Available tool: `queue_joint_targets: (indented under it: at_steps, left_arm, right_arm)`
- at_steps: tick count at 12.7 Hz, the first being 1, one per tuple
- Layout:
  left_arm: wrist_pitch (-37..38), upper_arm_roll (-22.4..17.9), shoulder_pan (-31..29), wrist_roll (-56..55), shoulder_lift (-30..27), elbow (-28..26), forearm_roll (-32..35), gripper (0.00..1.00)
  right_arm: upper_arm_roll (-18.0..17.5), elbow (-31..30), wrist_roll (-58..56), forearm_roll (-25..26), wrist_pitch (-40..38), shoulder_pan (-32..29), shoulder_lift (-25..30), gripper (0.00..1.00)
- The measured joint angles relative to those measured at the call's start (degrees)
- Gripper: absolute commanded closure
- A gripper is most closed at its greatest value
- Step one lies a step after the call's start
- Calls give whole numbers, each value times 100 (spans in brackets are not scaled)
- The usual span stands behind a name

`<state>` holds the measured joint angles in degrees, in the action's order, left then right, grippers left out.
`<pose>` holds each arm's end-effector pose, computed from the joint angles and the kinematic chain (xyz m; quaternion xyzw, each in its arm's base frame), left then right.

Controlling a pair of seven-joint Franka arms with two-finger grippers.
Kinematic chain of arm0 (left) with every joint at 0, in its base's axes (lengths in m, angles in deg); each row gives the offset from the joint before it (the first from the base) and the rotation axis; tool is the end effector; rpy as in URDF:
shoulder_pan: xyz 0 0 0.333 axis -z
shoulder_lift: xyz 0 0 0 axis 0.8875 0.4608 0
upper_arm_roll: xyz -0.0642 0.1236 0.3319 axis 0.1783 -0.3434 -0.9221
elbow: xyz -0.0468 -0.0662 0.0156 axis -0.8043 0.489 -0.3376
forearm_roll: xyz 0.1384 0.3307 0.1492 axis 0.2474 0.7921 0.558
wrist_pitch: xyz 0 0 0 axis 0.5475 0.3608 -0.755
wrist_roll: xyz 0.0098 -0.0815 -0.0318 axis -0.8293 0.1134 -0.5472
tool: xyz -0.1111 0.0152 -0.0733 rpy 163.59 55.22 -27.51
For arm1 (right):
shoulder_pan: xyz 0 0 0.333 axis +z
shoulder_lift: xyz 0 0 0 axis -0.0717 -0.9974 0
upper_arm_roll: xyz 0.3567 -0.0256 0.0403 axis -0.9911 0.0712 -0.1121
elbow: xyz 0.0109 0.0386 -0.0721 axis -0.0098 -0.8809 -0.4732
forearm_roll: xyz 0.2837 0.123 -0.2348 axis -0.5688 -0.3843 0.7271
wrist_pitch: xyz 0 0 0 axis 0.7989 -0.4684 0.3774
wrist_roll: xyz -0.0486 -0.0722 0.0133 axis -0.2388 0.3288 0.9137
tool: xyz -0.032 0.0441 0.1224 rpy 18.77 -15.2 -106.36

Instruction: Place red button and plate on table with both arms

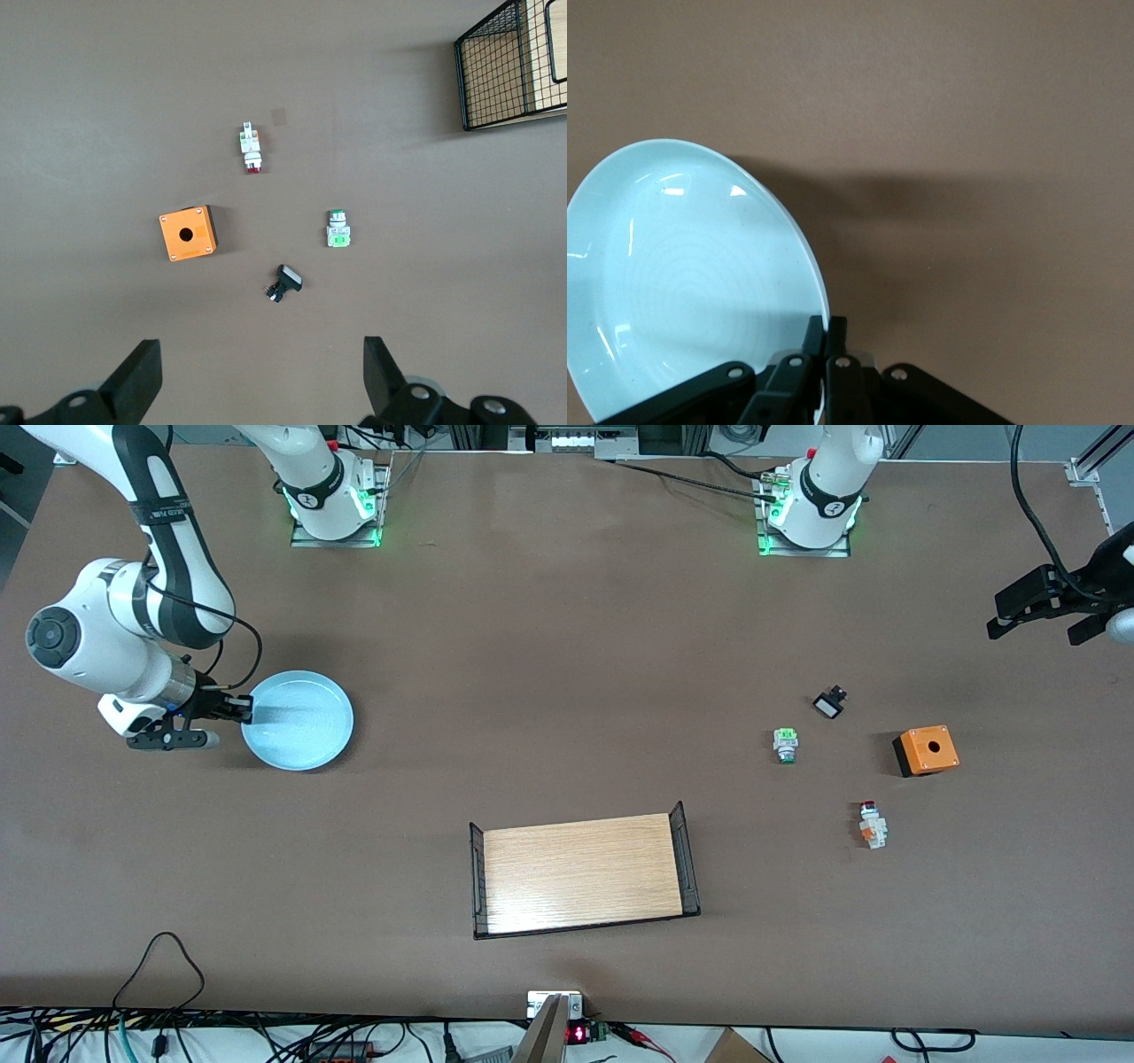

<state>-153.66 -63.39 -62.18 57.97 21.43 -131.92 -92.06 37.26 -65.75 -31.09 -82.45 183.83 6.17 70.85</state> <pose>0.5392 0.0153 0.6531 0.9995 -0.0214 0.0015 0.0230 0.5332 -0.0601 0.2808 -0.9988 -0.0167 0.0404 0.0220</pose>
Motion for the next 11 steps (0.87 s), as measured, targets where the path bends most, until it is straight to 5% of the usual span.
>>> queue_joint_targets:
  at_steps: [1, 2, 3, 4, 11]
  left_arm:
    - [0, 0, 0, 0, 0, -2, 0, 0]
    - [0, 0, 0, 0, 0, -4, 0, 0]
    - [0, 0, 0, 0, 0, -5, 0, 0]
    - [0, 0, 0, 0, 0, -6, 0, 0]
    - [0, 7, 0, 0, 0, -9, 0, 0]
  right_arm:
    - [0, -81, -109, 0, 79, -72, -3, 88]
    - [1, -132, -178, 0, 125, -137, -13, 66]
    - [0, -161, -198, 0, 150, -178, -31, 10]
    - [0, -172, -199, 0, 161, -191, -43, 0]
    - [-299, 451, 325, 0, -442, -154, 229, 0]
